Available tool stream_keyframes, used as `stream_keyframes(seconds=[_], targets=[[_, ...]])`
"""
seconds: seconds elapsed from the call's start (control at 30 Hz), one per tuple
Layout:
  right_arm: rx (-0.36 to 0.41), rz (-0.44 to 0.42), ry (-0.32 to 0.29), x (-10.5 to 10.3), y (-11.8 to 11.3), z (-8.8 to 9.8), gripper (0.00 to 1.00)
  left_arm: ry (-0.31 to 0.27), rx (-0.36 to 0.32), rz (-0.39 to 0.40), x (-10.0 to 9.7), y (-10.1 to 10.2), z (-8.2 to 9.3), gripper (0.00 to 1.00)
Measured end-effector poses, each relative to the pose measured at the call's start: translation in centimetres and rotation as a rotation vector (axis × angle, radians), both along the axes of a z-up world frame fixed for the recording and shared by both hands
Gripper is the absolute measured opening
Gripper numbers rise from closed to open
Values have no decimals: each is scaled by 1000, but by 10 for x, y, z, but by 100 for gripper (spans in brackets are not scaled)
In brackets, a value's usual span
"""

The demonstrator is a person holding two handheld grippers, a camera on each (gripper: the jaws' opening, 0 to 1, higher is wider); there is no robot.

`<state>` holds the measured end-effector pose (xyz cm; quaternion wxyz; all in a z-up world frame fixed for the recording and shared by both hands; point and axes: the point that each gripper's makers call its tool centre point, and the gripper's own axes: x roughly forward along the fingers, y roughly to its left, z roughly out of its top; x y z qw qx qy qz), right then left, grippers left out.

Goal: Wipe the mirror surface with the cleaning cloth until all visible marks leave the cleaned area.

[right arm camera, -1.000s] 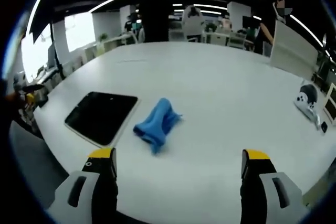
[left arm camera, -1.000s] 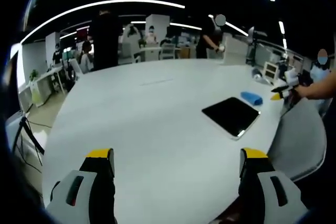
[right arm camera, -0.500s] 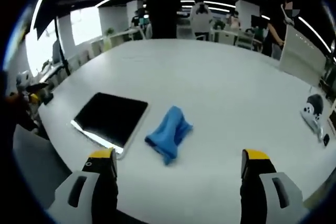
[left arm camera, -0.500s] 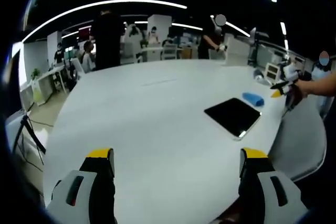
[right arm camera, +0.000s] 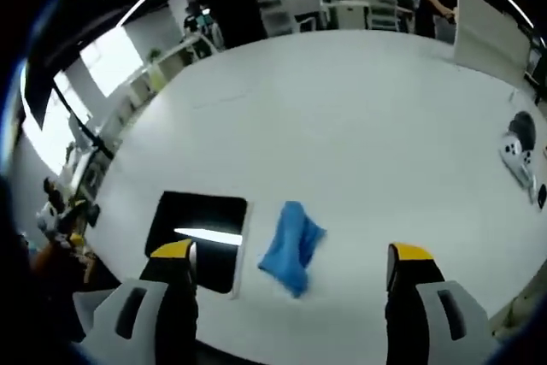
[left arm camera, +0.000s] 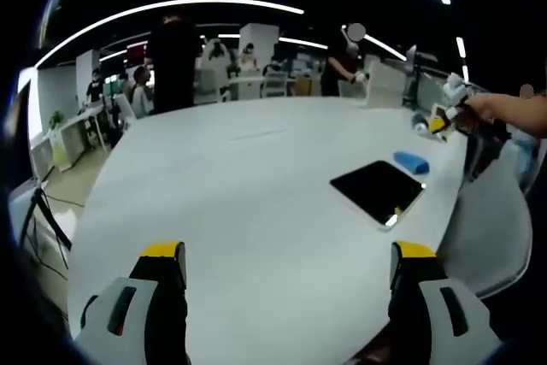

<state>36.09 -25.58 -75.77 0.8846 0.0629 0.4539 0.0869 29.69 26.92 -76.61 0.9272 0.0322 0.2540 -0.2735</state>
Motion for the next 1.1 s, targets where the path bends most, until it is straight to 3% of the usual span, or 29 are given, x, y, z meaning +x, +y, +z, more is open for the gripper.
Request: stream_keyframes(seconds=[0.17,0.33,0.6,0.67,0.8,0.9,1.1], targets=[[1,-5,8,23,8,10,88,-2,3,2,1,3,2,99],[-31,28,55,34,13,10,88,1,9,3,0,5,3,99],[-12,29,83,44,10,30,87,0,17,3,1,8,5,99],[-14,33,117,38,10,22,85,-2,16,7,2,9,5,99],[-140,107,196,26,-4,-7,70,-1,17,5,2,8,5,99],[-203,101,219,19,-8,-29,68,1,17,3,1,6,5,99],[-186,86,232,10,1,-60,57,10,24,-1,-1,7,2,99]])
